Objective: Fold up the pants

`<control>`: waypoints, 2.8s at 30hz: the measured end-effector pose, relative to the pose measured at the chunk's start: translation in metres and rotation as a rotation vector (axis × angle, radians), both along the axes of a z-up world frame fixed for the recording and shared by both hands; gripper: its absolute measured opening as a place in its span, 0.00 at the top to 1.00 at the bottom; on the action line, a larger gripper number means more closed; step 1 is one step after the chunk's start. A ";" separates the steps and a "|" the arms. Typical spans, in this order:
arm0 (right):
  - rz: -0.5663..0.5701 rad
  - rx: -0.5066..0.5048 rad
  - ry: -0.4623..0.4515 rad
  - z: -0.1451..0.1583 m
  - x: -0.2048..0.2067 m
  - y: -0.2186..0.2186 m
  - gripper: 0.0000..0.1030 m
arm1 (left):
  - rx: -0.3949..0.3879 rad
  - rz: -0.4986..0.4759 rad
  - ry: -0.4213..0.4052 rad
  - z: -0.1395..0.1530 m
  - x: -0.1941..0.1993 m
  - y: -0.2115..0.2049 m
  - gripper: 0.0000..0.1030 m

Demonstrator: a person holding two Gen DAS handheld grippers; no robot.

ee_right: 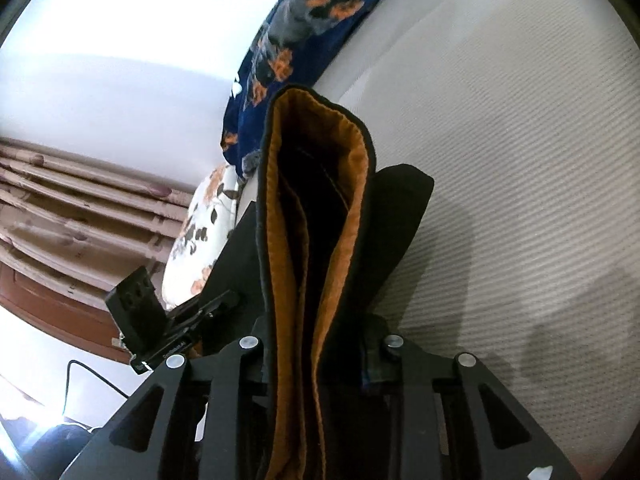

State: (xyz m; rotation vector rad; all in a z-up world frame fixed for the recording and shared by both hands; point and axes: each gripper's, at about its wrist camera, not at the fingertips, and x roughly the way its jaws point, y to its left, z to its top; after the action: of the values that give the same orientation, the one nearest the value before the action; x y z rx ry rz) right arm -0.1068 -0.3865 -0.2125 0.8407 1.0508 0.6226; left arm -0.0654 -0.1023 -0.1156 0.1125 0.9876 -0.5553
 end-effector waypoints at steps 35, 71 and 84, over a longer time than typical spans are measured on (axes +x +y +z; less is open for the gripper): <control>-0.014 -0.047 0.034 -0.020 0.000 0.005 0.71 | 0.061 0.009 -0.036 -0.007 -0.011 0.006 0.82; -0.004 -0.035 0.063 -0.020 0.004 0.007 0.70 | -0.123 0.030 0.249 -0.036 0.015 0.037 0.69; 0.003 -0.034 0.065 -0.020 0.006 0.007 0.71 | -0.307 -0.009 0.400 -0.050 0.035 0.061 0.63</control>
State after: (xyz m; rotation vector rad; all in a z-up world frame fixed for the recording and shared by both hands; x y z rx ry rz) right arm -0.1006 -0.3798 -0.2324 0.8343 1.1186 0.5822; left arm -0.0302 -0.0417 -0.1659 -0.2782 1.2752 -0.7481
